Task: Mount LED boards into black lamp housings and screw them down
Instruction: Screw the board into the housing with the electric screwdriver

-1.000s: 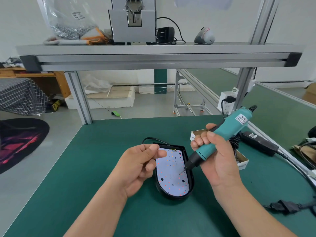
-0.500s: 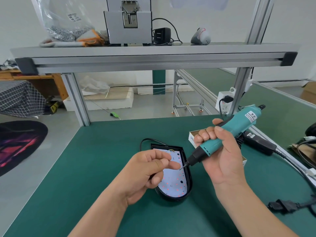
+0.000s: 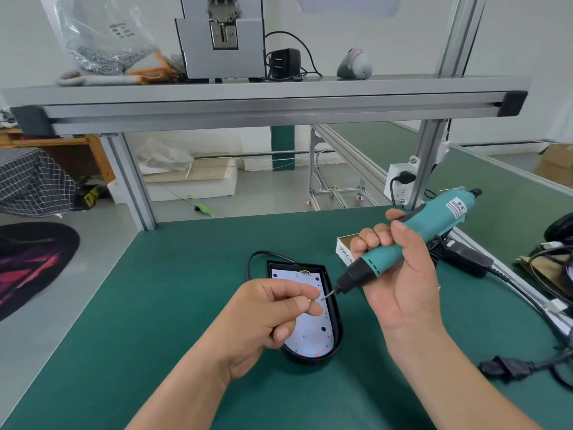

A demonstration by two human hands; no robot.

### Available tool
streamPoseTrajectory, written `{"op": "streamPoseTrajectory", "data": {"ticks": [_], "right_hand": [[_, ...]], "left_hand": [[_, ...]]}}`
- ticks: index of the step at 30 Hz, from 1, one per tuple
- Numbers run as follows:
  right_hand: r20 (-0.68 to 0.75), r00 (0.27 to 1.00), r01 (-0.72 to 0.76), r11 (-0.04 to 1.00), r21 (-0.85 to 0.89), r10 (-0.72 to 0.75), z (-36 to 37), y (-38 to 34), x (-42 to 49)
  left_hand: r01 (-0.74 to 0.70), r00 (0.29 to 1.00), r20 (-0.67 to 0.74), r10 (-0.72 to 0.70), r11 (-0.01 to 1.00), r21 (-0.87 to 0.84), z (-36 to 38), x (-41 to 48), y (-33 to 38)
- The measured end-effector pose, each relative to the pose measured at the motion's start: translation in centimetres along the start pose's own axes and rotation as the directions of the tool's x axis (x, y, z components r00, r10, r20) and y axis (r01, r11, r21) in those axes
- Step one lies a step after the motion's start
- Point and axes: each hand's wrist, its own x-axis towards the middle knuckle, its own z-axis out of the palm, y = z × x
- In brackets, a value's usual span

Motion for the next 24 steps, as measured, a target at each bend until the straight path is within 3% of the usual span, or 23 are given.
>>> {"op": "streamPoseTrajectory", "data": {"ticks": [18, 24], "right_hand": [[0.04, 0.999, -0.02, 0.998, -0.065, 0.023, -0.29, 0.37, -0.34], [0.046, 0.999, 0.029, 0.987, -0.161, -0.022, -0.06, 0.77, -0.42]], "left_hand": [[-0.001, 0.999, 0.039, -0.001, 0.999, 0.039, 0.87, -0.21, -0.21], [-0.03, 0.998, -0.056, 0.037, 0.992, 0.125, 0.93, -0.19, -0.22]]}}
